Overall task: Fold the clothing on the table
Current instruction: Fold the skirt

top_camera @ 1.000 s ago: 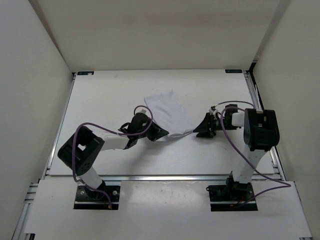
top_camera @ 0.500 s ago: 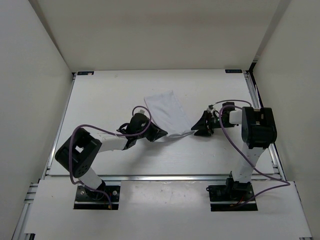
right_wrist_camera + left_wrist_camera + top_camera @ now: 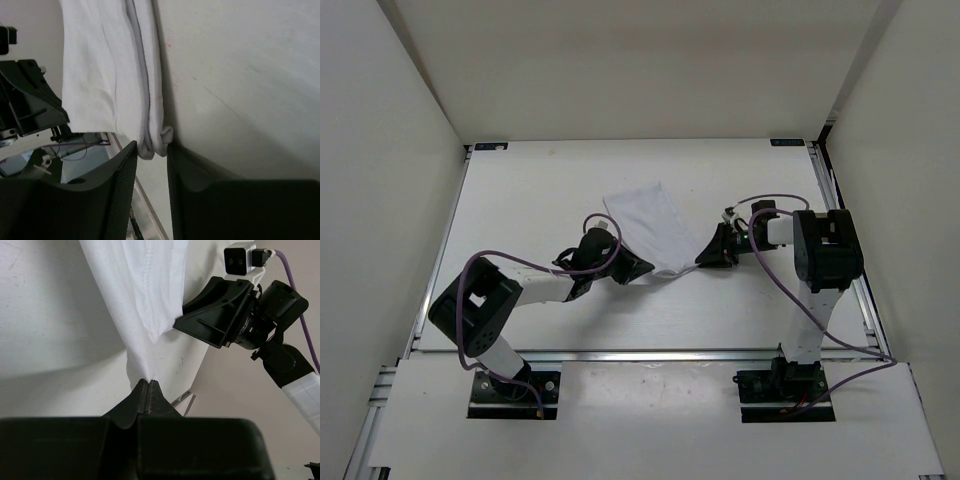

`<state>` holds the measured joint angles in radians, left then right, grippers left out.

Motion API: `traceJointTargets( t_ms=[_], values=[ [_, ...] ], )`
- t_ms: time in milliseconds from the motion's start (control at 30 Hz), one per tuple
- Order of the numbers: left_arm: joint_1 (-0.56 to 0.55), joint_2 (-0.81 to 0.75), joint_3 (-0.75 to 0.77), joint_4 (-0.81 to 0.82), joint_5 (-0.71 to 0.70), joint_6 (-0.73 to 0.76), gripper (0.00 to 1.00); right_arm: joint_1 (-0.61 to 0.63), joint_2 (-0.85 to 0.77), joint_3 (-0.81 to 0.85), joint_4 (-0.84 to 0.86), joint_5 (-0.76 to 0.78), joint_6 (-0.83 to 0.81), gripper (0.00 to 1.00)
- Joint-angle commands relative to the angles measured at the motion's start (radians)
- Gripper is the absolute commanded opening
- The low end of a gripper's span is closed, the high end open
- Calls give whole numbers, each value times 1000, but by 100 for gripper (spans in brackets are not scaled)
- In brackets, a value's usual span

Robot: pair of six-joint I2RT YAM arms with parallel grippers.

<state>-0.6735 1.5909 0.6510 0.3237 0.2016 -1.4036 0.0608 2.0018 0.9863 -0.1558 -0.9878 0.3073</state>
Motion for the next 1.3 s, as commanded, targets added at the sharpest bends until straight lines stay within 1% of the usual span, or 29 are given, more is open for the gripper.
traceJointTargets(
  t_ms=[0, 67, 133, 167, 200, 233, 400, 500, 533, 633, 667, 700, 800, 933, 1000, 1033, 1133, 1167, 1200, 1267],
  values=[
    [-11, -54, -14, 31, -5, -12, 0, 8, 22, 35, -2, 35, -36, 28],
    [-9, -60, -22, 25, -2, -5, 0, -5, 18, 23, -1, 40, -30, 21],
    [-2, -65, -33, 22, -2, -11, 0, -15, 18, 23, -19, 49, -46, 11],
    [-4, -71, -40, 26, -8, -12, 0, -21, 26, 26, -25, 51, -69, 8],
    [-1, -77, -47, 28, -2, -18, 0, -26, 23, 20, -28, 54, -76, 1],
    [2, -83, -50, 28, -10, -15, 0, -32, 26, 31, -46, 51, -91, 0],
    [18, -130, -77, -6, -7, -18, 0, -50, -26, 34, -157, 63, -197, 0],
    [32, -172, -97, -31, 4, -17, 0, -47, -90, 38, -247, 101, -296, 0],
    [46, -189, -106, -40, 1, -18, 0, -39, -115, 32, -273, 109, -365, 0],
    [48, -242, -134, -96, 19, -17, 0, -16, -164, 57, -405, 123, -529, 0],
    [49, -256, -143, -112, 33, -17, 0, -25, -172, 77, -475, 121, -593, 0],
    [57, -279, -145, -127, 48, -26, 0, -26, -172, 92, -537, 121, -623, 0],
    [58, -339, -180, -173, 93, -43, 0, -48, -228, 139, -667, 123, -769, 0],
    [68, -439, -229, -238, 134, -58, 0, -56, -284, 170, -777, 138, -870, 0],
    [72, -488, -244, -268, 154, -81, 0, -59, -311, 198, -871, 130, -945, 0],
    [77, -520, -261, -281, 165, -84, 0, -59, -322, 206, -907, 132, -959, 0],
    [92, -609, -292, -322, 174, -112, 0, -50, -377, 218, -939, 121, -993, 0],
    [107, -646, -313, -324, 176, -121, 0, -56, -396, 215, -924, 123, -981, 0],
    [124, -663, -327, -351, 183, -129, 0, -40, -411, 216, -895, 141, -953, 0],
    [162, -709, -350, -354, 205, -136, 0, 5, -426, 210, -829, 159, -904, 0]
  ],
)
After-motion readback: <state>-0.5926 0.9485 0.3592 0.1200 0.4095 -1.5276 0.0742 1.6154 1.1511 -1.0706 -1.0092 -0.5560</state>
